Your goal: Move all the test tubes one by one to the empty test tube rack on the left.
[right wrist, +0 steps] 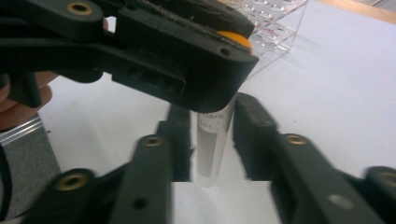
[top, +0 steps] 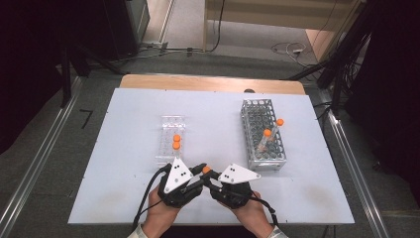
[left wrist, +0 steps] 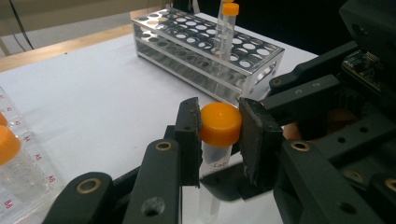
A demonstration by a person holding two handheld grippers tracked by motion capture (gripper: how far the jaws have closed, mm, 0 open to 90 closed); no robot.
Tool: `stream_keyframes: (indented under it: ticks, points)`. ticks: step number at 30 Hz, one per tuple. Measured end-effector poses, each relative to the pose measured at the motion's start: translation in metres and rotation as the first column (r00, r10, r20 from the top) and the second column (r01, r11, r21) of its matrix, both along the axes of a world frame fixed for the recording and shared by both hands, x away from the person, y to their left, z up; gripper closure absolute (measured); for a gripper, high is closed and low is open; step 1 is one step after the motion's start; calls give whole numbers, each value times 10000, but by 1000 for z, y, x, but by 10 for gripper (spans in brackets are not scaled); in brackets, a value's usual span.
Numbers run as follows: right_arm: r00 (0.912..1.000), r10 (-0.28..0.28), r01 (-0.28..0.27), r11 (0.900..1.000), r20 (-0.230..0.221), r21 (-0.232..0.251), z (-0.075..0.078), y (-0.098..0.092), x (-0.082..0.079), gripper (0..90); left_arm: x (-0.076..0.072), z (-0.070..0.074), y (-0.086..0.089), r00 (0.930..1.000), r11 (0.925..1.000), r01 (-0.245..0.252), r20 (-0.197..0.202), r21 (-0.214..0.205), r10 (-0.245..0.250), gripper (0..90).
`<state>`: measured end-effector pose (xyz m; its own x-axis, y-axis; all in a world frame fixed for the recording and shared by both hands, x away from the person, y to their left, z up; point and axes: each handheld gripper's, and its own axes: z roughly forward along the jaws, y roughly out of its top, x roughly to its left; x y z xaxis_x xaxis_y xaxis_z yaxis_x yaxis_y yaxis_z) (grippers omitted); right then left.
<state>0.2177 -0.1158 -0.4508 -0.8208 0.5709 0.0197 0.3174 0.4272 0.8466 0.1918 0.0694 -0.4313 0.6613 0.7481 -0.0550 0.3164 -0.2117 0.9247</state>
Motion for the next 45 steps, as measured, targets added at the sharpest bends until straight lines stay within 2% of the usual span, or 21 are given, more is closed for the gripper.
stream_keyframes:
  ticks: [4,11,15,21,27,38,45]
  points:
    - [9999,49,-50,10000,-113,-24,1,-2,2,442,1,3,5,9999,9999,-101,17,-122,102,699]
    - [9997,-99,99,9999,-218,-19,2,-9,4,361,3,16,23,9987,9978,-502,96,-422,507,699]
    - [9994,-273,272,9996,-225,-42,2,-14,6,355,6,25,38,9956,9939,-915,135,-610,925,700]
    - [9990,-384,384,9993,-230,19,3,-18,7,356,11,33,58,9908,9898,-1353,-11,-443,1354,699]
    - [9986,-472,472,9989,-234,-6,3,-20,7,358,16,36,75,9833,9821,-1820,-83,-480,1818,700]
    - [9984,-533,533,9986,-166,4,3,-23,8,374,22,44,90,9674,9669,-2502,287,-497,2517,700]
    - [9979,-603,604,9982,-225,47,3,-22,8,375,32,48,97,9583,9576,-2797,408,-696,2828,701]
